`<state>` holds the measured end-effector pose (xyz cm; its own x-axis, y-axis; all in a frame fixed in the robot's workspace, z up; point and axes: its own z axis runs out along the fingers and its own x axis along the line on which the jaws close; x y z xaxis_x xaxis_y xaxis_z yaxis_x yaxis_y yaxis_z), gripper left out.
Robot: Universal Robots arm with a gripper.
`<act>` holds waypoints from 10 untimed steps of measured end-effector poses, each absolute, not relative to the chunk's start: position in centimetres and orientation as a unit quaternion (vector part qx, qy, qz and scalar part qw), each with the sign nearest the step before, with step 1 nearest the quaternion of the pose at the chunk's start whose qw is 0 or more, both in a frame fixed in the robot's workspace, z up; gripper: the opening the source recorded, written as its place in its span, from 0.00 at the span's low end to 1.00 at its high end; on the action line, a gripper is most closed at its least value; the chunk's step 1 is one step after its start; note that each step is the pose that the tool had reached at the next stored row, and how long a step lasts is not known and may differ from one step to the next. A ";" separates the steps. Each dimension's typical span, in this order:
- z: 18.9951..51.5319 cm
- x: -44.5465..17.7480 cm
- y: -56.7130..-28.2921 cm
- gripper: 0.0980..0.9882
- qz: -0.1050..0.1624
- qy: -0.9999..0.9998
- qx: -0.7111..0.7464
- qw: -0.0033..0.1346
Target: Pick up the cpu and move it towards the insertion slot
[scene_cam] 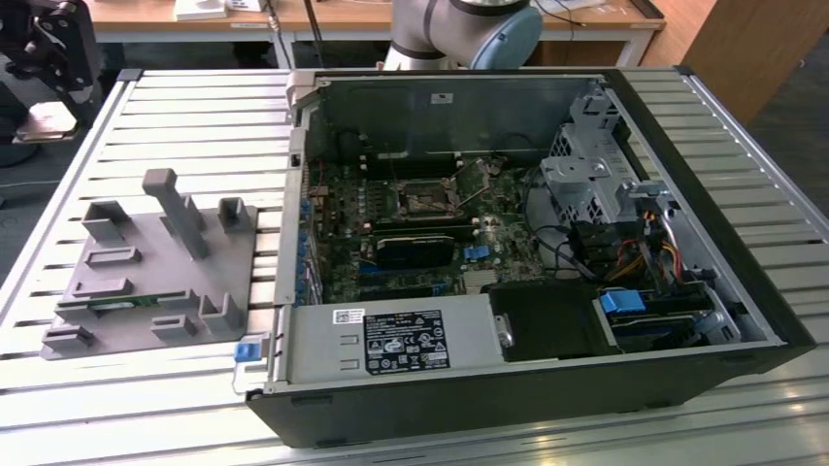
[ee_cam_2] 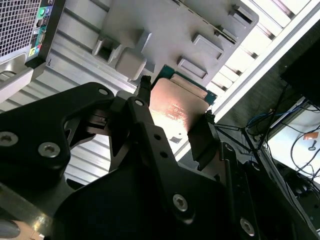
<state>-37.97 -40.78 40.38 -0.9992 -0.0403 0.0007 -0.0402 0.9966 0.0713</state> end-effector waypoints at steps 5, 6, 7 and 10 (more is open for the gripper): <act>40.4 -37.4 -40.8 0.50 -0.037 -0.999 0.020 0.001; 40.4 -37.2 -40.8 0.50 -0.037 -0.999 0.020 0.001; 40.4 -37.1 -40.8 0.50 -0.037 -0.999 0.020 0.001; 40.4 -36.7 -40.8 0.50 -0.038 -0.999 0.020 0.001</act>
<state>-36.71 -40.78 40.39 -0.9992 -0.0404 0.0006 -0.0402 0.9963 0.0756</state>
